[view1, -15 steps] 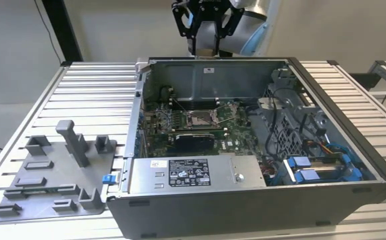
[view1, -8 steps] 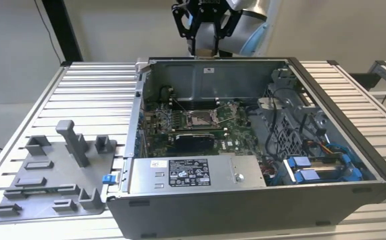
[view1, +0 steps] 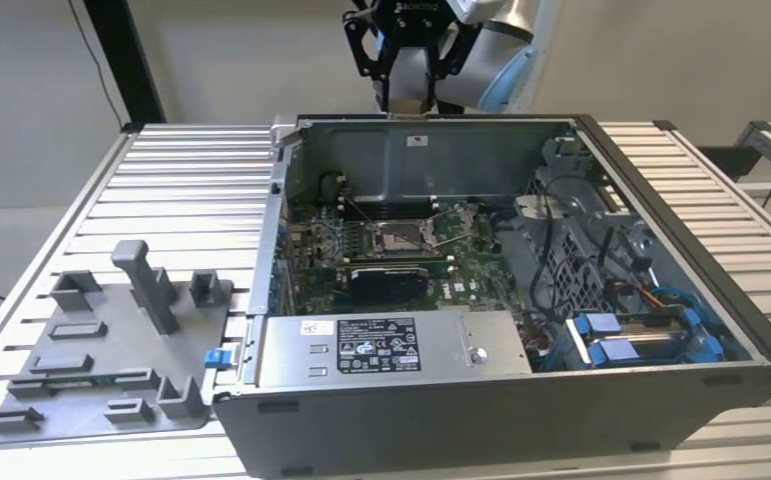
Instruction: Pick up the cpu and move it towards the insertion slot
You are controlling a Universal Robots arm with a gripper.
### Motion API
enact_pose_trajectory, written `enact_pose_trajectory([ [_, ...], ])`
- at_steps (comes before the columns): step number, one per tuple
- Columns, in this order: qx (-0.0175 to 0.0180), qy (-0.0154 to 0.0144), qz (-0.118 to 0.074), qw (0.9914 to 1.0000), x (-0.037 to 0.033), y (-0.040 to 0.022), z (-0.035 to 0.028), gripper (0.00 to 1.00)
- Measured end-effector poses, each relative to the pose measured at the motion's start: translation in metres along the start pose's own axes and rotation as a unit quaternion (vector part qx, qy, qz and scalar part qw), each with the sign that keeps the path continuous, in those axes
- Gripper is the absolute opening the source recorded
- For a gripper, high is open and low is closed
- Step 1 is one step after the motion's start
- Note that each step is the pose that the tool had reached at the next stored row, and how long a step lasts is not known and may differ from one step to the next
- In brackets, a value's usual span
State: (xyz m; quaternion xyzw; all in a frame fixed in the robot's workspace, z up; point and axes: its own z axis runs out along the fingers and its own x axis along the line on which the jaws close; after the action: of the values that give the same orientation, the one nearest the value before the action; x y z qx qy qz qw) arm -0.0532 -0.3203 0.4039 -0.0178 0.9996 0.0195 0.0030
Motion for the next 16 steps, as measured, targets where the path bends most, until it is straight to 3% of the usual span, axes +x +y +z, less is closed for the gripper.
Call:
enact_pose_trajectory([
  [16, 0.0000, -0.0001, 0.003, 1.00000, 0.0013, 0.0013, 0.0015, 0.00],
])
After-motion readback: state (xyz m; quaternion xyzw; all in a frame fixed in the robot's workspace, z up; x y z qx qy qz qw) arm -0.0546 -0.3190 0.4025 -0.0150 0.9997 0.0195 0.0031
